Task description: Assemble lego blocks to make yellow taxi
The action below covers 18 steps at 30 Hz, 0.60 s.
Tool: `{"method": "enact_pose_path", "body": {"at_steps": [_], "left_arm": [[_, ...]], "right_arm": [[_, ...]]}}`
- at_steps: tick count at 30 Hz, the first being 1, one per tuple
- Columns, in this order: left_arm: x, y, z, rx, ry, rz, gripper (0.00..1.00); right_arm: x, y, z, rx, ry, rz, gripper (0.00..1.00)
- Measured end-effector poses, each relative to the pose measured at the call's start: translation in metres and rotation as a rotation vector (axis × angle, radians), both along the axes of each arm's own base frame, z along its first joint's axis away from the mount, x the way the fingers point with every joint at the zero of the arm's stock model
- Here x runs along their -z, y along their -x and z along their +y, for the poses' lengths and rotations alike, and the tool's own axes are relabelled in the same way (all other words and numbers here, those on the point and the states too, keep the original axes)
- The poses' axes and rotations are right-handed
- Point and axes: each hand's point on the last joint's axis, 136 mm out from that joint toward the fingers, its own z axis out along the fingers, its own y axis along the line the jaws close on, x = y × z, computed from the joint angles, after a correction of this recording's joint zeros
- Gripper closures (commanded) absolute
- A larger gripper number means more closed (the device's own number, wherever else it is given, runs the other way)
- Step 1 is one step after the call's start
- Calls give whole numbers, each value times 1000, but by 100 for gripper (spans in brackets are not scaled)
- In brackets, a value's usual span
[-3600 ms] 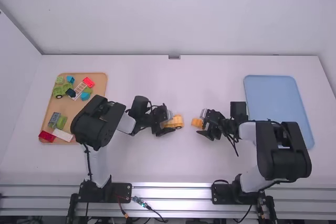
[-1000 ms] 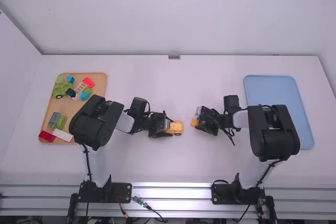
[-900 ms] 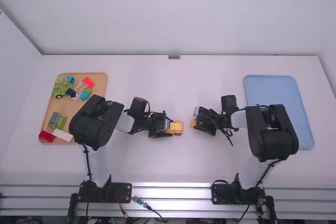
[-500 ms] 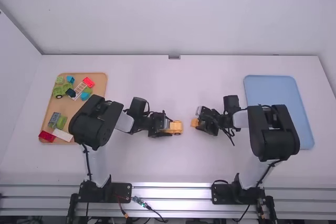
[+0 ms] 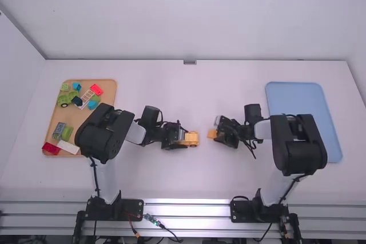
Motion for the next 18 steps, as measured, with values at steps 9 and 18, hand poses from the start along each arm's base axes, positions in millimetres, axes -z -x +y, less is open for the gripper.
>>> {"method": "enact_pose_path", "body": {"at_steps": [9, 18], "left_arm": [[0, 0, 0, 0, 0, 0, 65], [0, 0, 0, 0, -1, 1, 70]], "right_arm": [[0, 0, 0, -2, 1, -4, 78], [-9, 3, 10, -37, -67, -11, 84]]}}
